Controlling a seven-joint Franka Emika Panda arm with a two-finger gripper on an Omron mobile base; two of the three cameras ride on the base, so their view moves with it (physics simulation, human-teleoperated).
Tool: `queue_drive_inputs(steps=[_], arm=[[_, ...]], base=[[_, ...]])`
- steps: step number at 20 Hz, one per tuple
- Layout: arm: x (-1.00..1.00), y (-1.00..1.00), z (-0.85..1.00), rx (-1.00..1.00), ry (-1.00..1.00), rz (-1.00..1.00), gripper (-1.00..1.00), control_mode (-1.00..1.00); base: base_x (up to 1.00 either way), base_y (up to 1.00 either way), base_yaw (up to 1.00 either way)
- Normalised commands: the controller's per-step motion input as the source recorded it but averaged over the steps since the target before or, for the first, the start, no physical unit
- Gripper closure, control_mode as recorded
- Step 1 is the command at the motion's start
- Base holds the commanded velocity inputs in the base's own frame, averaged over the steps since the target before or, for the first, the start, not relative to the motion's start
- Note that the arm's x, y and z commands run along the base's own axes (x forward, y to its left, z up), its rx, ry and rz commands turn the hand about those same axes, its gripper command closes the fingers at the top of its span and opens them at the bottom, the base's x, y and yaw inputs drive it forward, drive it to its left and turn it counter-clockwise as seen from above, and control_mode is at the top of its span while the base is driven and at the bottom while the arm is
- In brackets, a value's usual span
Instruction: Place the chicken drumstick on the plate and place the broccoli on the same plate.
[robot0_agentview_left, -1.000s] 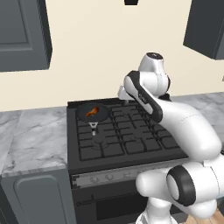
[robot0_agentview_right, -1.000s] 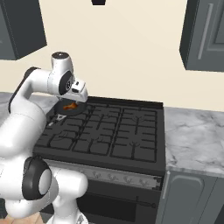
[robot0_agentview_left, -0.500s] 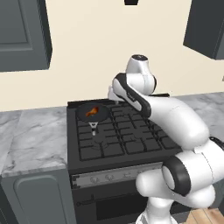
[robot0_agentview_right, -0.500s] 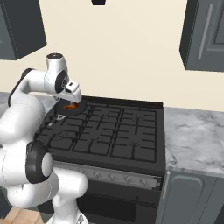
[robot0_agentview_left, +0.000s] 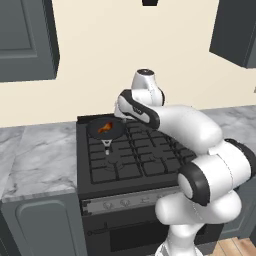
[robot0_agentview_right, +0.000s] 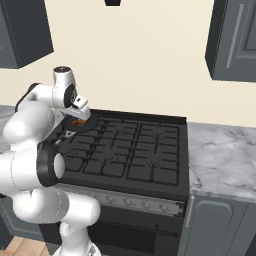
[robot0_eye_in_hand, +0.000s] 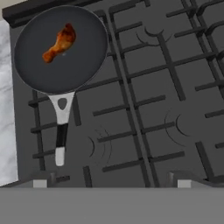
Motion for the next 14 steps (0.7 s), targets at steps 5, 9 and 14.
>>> queue_drive_inputs(steps=[5, 9, 14], arm=[[0.37, 0.22, -0.25, 0.02, 0.00, -0.05, -1.00, -1.00], [0.38, 0.07, -0.19, 0.00, 0.00, -0.05, -1.00, -1.00], [0.38, 0.00, -0.15, 0.00, 0.06, -0.01, -1.00, -1.00]], base=[[0.00, 0.00, 0.00], [0.00, 0.00, 0.00], [0.00, 0.00, 0.00]])
